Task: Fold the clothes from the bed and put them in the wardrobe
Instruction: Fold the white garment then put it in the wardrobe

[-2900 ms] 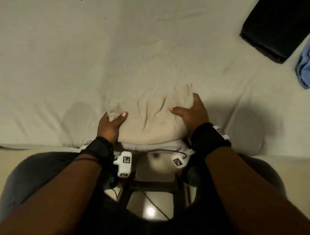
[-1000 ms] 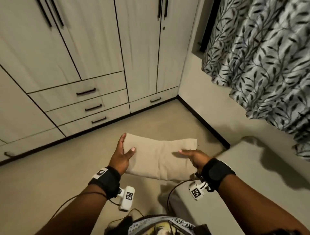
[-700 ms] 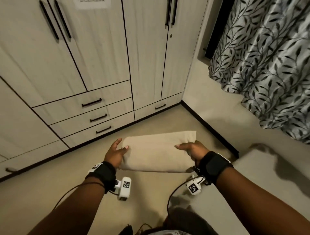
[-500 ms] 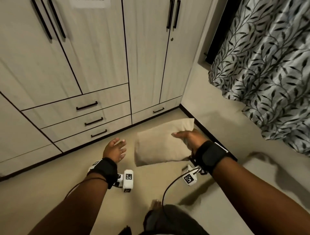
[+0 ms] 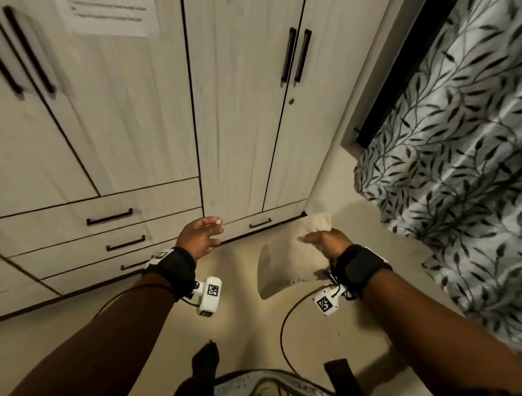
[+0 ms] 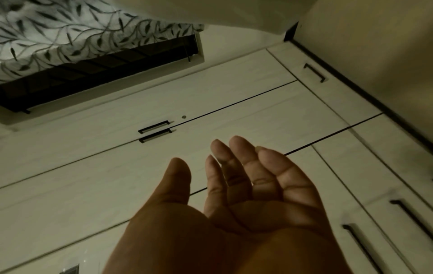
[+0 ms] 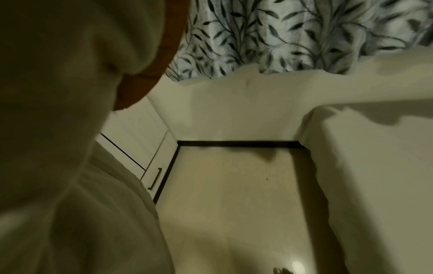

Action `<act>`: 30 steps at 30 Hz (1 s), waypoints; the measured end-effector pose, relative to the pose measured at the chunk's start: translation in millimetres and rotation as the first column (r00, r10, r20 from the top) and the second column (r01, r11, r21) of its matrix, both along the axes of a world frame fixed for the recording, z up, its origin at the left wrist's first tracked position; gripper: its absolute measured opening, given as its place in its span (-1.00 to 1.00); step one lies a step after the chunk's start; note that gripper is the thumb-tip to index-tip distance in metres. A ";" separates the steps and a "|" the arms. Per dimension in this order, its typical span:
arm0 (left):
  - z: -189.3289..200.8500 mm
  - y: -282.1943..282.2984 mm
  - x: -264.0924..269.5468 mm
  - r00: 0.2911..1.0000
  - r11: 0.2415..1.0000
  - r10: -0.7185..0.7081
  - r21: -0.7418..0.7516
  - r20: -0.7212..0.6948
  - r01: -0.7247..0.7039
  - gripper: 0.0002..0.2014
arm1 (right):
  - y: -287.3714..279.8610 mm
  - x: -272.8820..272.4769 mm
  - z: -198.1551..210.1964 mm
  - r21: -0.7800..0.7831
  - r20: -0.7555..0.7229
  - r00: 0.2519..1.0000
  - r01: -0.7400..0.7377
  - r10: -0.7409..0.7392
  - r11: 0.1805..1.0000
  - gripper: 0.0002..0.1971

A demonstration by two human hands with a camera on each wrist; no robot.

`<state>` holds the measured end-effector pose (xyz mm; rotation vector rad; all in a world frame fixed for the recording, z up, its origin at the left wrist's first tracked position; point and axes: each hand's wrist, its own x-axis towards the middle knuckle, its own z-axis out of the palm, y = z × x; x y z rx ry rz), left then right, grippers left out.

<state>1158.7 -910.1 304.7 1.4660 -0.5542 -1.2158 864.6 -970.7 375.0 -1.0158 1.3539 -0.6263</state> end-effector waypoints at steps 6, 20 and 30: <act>10.0 -121.2 -7.3 0.999 0.999 -0.041 0.005 0.025 0.040 -0.84 | -127.8 1.4 24.0 -0.008 -0.064 0.993 -0.096 0.095 0.995 -0.29; 72.4 -461.2 16.8 0.938 0.943 -0.193 -0.210 0.289 0.259 -0.81 | -429.2 63.2 82.6 -0.230 -0.136 0.986 -0.130 0.100 0.964 -0.73; 144.2 -622.7 14.7 0.863 0.901 0.045 -0.393 0.503 0.182 -0.45 | -617.1 107.4 128.4 -0.377 -0.160 0.922 -0.388 0.353 0.841 -0.41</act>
